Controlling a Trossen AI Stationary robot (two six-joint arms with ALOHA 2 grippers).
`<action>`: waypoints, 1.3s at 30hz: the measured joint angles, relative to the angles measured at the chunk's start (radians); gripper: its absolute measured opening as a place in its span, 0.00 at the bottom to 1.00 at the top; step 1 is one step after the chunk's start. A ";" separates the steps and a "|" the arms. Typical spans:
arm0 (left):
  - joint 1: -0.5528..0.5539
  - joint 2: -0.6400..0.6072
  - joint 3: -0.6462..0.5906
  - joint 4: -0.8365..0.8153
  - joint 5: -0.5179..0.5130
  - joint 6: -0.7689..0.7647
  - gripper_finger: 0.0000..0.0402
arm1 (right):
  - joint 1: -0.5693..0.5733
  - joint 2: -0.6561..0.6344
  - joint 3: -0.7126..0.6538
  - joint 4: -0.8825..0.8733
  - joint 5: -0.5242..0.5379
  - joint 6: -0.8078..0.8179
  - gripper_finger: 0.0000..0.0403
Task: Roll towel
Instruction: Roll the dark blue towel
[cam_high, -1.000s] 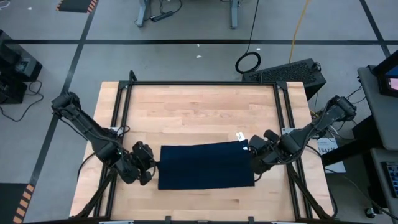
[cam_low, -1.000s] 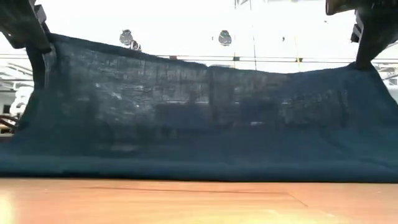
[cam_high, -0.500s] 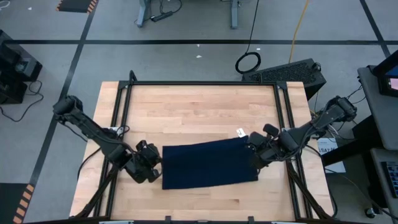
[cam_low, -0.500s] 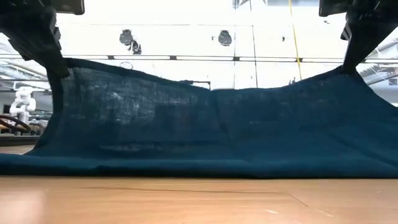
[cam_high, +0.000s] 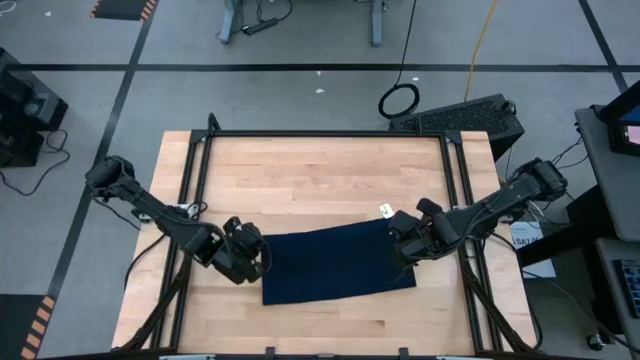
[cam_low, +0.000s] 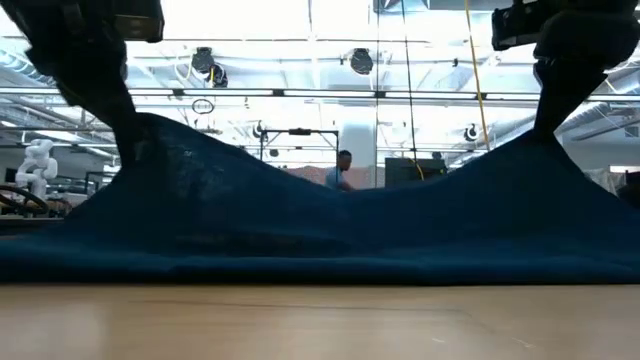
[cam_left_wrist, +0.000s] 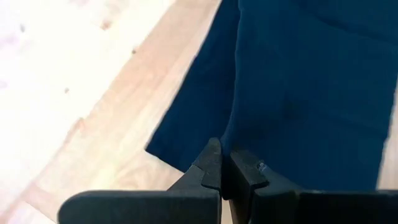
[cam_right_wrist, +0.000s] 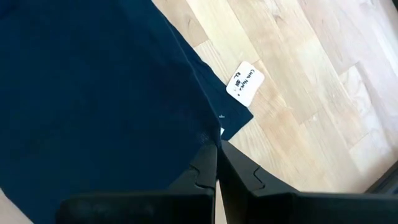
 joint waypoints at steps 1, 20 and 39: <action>0.009 0.000 0.000 0.000 -0.001 0.017 0.02 | -0.001 0.002 0.000 0.005 0.000 0.000 0.00; 0.048 0.000 0.000 0.002 0.084 0.072 0.02 | -0.001 0.002 0.000 0.009 -0.002 0.001 0.00; 0.048 -0.001 0.000 -0.012 0.101 -0.065 0.32 | -0.001 0.002 0.000 0.026 -0.002 -0.002 0.00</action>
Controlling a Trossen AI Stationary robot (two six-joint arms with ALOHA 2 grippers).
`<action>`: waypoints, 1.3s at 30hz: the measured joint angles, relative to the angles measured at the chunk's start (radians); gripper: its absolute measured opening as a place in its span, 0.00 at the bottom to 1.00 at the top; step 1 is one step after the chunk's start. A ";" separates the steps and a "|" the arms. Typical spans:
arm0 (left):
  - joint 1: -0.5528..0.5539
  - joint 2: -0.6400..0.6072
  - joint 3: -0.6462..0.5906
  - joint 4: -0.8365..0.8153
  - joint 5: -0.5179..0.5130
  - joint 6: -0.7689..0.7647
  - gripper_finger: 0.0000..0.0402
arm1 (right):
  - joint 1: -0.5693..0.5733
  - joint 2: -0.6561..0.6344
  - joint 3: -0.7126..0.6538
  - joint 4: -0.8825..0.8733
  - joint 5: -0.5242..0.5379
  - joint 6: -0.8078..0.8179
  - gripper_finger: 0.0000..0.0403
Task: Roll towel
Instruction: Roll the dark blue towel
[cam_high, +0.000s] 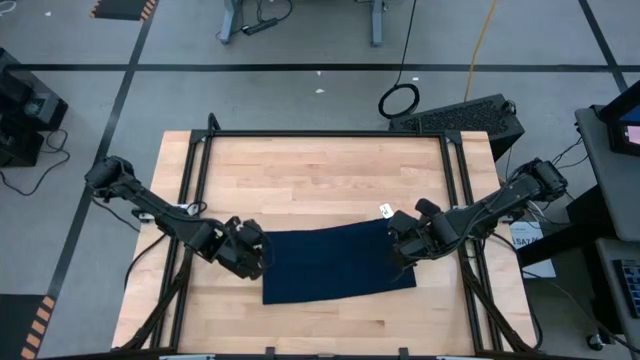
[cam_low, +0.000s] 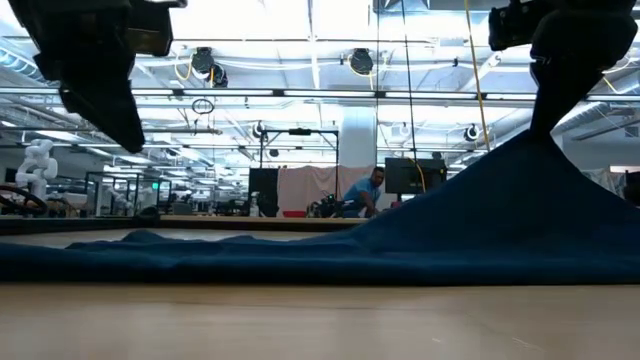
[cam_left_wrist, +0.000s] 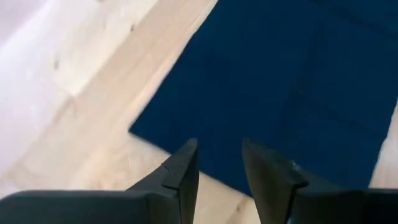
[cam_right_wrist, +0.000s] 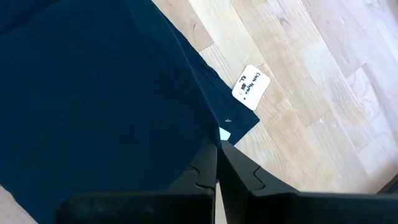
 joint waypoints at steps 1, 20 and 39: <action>0.000 -0.004 0.000 -0.019 0.016 -0.047 0.33 | 0.000 0.000 0.000 0.003 0.000 0.000 0.00; 0.000 -0.073 -0.086 0.022 0.010 -0.257 0.33 | -0.062 0.000 0.000 -0.022 0.018 -0.014 0.00; 0.000 -0.073 -0.103 0.054 0.048 -0.258 0.33 | -0.117 -0.001 0.056 -0.330 -0.001 0.152 0.41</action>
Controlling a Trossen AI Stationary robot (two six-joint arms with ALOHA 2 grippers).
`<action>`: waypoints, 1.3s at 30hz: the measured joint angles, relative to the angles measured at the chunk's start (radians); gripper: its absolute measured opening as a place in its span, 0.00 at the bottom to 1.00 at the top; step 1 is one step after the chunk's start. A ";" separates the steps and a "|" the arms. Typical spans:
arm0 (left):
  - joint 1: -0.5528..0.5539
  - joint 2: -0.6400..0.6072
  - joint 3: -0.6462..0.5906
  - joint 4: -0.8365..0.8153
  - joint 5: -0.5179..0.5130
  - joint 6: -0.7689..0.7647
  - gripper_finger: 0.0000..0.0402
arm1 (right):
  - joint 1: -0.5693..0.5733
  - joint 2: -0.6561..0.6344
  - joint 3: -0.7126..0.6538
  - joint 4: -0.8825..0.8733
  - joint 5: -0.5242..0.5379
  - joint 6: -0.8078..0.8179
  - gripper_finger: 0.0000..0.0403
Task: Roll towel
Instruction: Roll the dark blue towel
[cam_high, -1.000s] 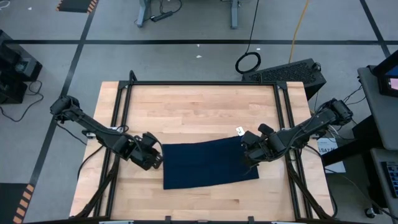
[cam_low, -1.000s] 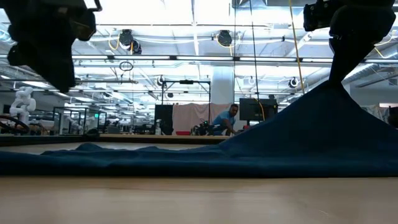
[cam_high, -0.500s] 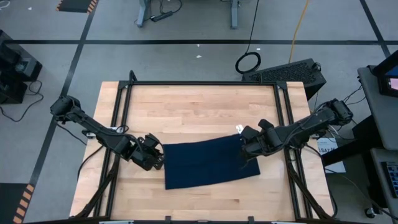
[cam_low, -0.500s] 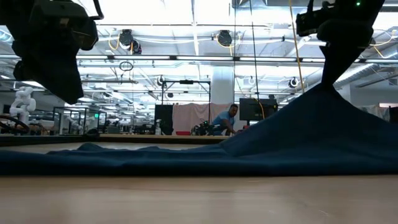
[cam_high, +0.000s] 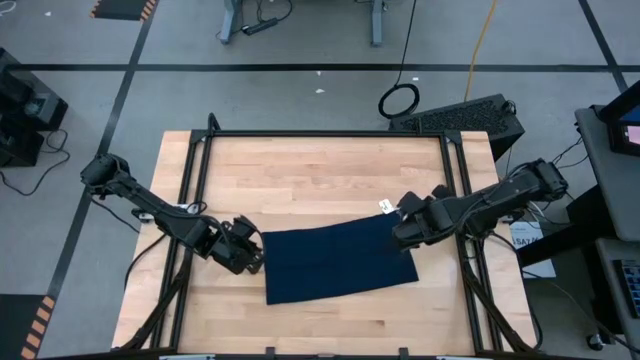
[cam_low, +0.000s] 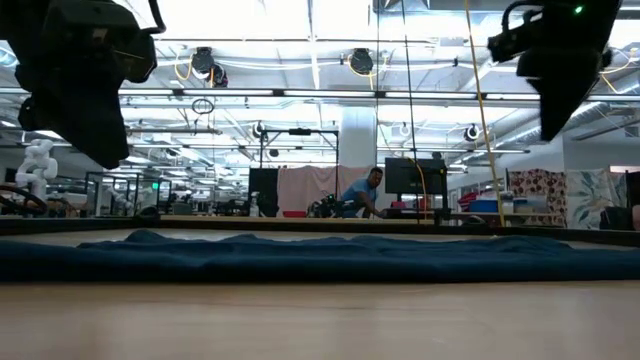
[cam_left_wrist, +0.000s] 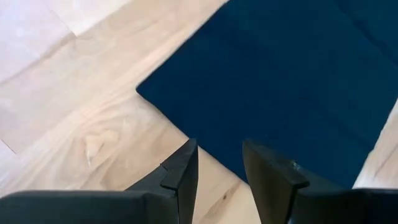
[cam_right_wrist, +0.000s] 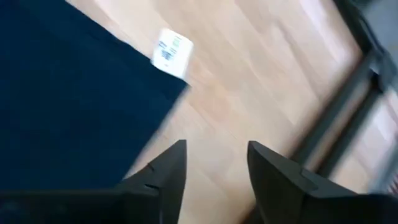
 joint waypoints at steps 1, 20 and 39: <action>0.000 0.000 0.000 0.000 0.008 0.000 0.33 | 0.009 -0.008 0.009 -0.013 0.001 0.022 0.43; 0.000 0.000 0.000 0.051 0.037 0.008 0.33 | -0.426 -0.214 -0.376 0.526 -0.531 0.108 0.42; 0.000 0.000 0.000 0.048 0.046 0.003 0.33 | -0.565 -0.150 -0.552 0.861 -0.510 0.136 0.37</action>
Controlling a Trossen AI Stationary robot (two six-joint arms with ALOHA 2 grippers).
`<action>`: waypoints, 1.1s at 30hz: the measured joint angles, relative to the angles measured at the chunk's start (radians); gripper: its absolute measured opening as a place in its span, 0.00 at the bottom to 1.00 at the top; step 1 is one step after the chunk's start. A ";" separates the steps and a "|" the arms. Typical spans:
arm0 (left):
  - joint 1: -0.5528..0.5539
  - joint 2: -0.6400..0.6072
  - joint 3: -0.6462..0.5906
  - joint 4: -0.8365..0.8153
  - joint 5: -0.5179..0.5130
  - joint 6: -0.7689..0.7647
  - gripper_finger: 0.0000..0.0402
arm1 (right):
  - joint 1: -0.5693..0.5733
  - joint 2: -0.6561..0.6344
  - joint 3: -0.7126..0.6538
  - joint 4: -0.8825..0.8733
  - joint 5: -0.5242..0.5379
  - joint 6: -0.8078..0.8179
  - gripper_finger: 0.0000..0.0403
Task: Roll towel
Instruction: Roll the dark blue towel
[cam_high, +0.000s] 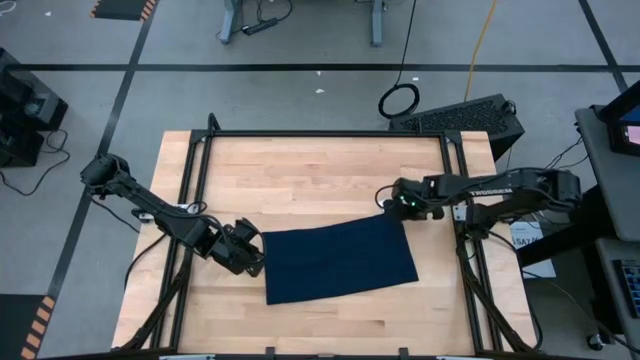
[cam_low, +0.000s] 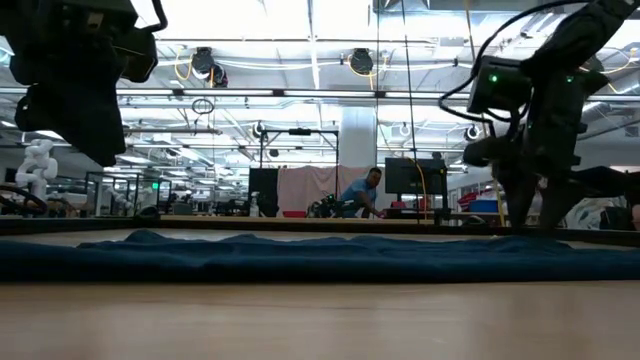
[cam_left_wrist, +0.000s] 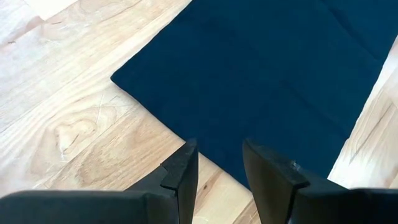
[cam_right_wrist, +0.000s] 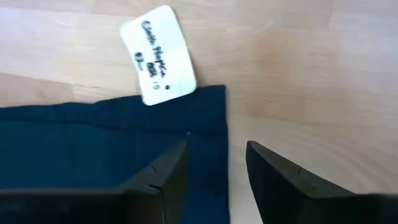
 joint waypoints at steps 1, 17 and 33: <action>0.000 0.000 0.000 0.000 0.000 0.000 0.33 | 0.000 0.011 0.000 0.000 -0.013 0.001 0.36; -0.002 0.000 0.000 0.000 0.024 0.000 0.33 | 0.014 0.066 0.000 0.027 0.027 -0.018 0.10; -0.001 0.000 0.000 -0.005 0.059 0.057 0.33 | 0.016 -0.015 -0.001 0.037 -0.031 -0.029 0.01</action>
